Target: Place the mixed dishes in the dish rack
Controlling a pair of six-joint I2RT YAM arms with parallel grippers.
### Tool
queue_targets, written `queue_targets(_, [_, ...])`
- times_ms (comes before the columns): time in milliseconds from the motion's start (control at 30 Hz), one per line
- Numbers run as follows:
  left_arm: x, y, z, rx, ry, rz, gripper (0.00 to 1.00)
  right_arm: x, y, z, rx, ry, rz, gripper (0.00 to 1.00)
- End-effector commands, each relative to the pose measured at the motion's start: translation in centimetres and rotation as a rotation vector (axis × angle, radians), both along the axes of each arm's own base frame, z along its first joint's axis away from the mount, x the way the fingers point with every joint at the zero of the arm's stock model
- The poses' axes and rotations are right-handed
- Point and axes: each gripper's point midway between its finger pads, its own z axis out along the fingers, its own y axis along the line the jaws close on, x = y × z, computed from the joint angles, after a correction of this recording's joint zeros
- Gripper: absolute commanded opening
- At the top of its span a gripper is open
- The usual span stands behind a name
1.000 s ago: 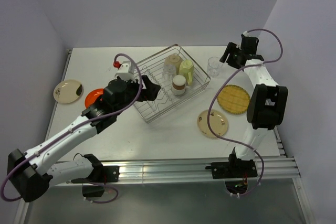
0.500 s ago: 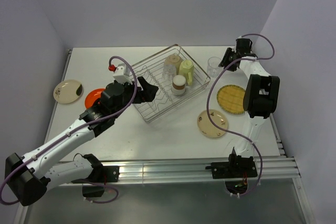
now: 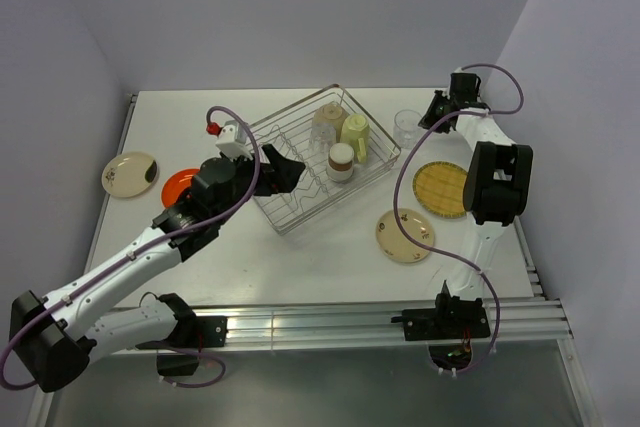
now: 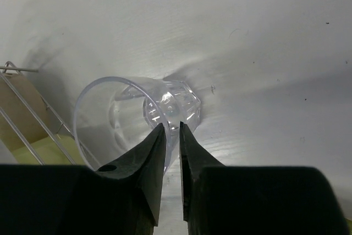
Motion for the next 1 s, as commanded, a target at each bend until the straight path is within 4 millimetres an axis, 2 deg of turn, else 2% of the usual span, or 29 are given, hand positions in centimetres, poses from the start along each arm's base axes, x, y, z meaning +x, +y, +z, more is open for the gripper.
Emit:
queue_targets(0, [-0.8,-0.9,3.6,-0.14,-0.082,-0.058,0.99,0.7,0.6,0.3,0.024,-0.039,0.004,0.21])
queue_targets(133, [-1.4,-1.6,4.7,-0.209,-0.11,-0.104,0.99,0.4,0.9,-0.1,0.046,-0.036,0.01,0.12])
queue_targets(167, [-1.5,-1.8,5.0,-0.219,-0.116,-0.112,0.99,0.2,0.8,-0.2,0.05,-0.033,0.009,0.07])
queue_targets(233, [-1.6,-2.1,5.2,-0.234,-0.114,-0.132,0.99,0.2,0.7,0.4,0.072,-0.058,0.006,0.01])
queue_targets(267, [-1.7,-2.2,5.3,-0.238,-0.114,-0.139,0.99,0.0,0.6,0.3,0.086,-0.06,0.006,0.0])
queue_targets(333, [-1.8,-2.5,5.5,-0.258,-0.118,-0.155,0.99,0.1,0.4,2.2,0.143,-0.126,0.008,0.0])
queue_targets(367, [-1.9,-2.7,5.6,-0.266,-0.118,-0.167,0.99,-0.6,0.5,1.9,0.17,-0.129,0.01,0.0])
queue_targets(400, [-2.1,-3.0,5.9,-0.29,-0.129,-0.184,0.99,-0.3,0.3,4.3,0.176,-0.213,0.014,0.0])
queue_targets(433, [-2.2,-3.1,6.0,-0.303,-0.132,-0.194,0.99,-0.6,0.5,5.0,0.202,-0.235,0.019,0.0])
queue_targets(467, [-2.3,-3.2,6.2,-0.317,-0.138,-0.204,0.99,-1.4,0.4,4.8,0.215,-0.247,0.017,0.0])
queue_targets(500, [-2.5,-3.4,6.1,-0.333,-0.132,-0.224,0.99,-1.2,0.3,7.6,0.214,-0.343,0.027,0.0])
queue_targets(567, [-2.6,-3.6,6.8,-0.367,-0.15,-0.242,0.99,-2.6,0.4,9.2,0.247,-0.396,0.02,0.0])
queue_targets(633, [-2.7,-3.8,7.2,-0.393,-0.156,-0.269,0.99,-2.9,0.7,11.5,0.268,-0.487,0.034,0.0])
queue_targets(667, [-2.7,-3.9,7.4,-0.401,-0.156,-0.276,0.99,-3.5,1.1,11.7,0.29,-0.501,0.048,0.0])
queue_targets(700, [-2.8,-4.0,7.6,-0.417,-0.152,-0.289,0.99,-3.7,1.3,13.8,0.294,-0.568,0.072,0.0])
queue_targets(767, [-2.8,-4.1,8.0,-0.435,-0.158,-0.304,0.99,-4.2,2.3,14.9,0.334,-0.588,0.114,0.0])
queue_targets(967, [-2.9,-4.2,8.9,-0.477,-0.155,-0.338,0.99,-4.7,3.3,19.5,0.415,-0.684,0.169,0.0])
